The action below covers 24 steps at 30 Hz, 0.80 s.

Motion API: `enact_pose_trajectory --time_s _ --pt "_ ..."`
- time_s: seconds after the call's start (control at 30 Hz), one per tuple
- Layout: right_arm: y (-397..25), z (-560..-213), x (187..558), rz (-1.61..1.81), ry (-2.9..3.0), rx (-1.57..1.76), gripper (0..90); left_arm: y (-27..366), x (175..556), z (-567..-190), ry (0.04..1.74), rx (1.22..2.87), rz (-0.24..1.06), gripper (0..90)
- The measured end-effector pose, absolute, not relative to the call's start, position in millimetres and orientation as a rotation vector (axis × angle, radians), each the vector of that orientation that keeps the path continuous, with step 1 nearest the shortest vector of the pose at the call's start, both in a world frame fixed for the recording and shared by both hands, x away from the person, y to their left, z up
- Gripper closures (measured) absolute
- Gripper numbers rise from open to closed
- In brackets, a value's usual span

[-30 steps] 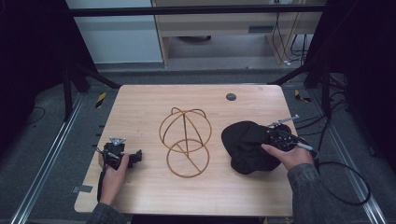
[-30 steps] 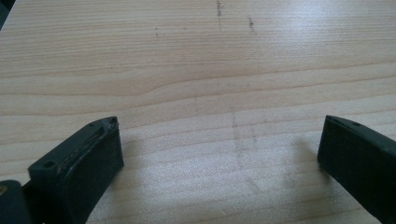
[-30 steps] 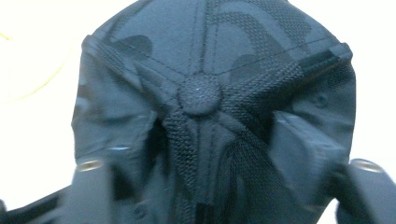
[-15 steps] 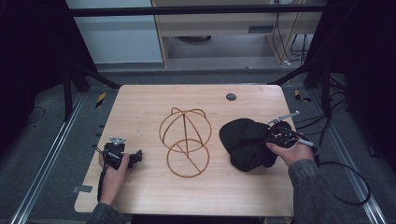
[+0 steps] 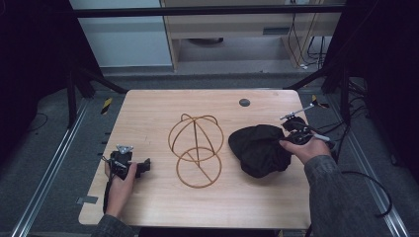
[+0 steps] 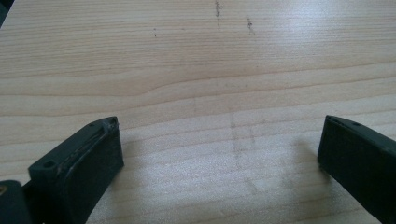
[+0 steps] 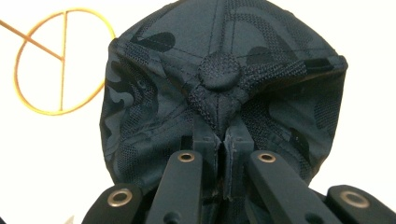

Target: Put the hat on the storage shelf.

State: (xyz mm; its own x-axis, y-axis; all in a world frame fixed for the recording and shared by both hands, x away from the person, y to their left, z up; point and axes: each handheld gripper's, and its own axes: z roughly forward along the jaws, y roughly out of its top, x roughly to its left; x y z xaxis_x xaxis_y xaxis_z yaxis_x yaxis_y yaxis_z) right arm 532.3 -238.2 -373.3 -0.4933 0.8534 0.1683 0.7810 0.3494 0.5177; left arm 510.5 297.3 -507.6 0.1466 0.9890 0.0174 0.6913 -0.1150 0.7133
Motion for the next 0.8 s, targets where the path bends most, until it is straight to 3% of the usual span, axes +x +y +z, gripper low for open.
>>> enact_pose_trajectory --time_s 0.8 --pt "-244.5 -326.3 531.5 1.039 2.327 1.517 86.8 297.2 510.5 -507.6 1.6 1.872 0.691 0.0"
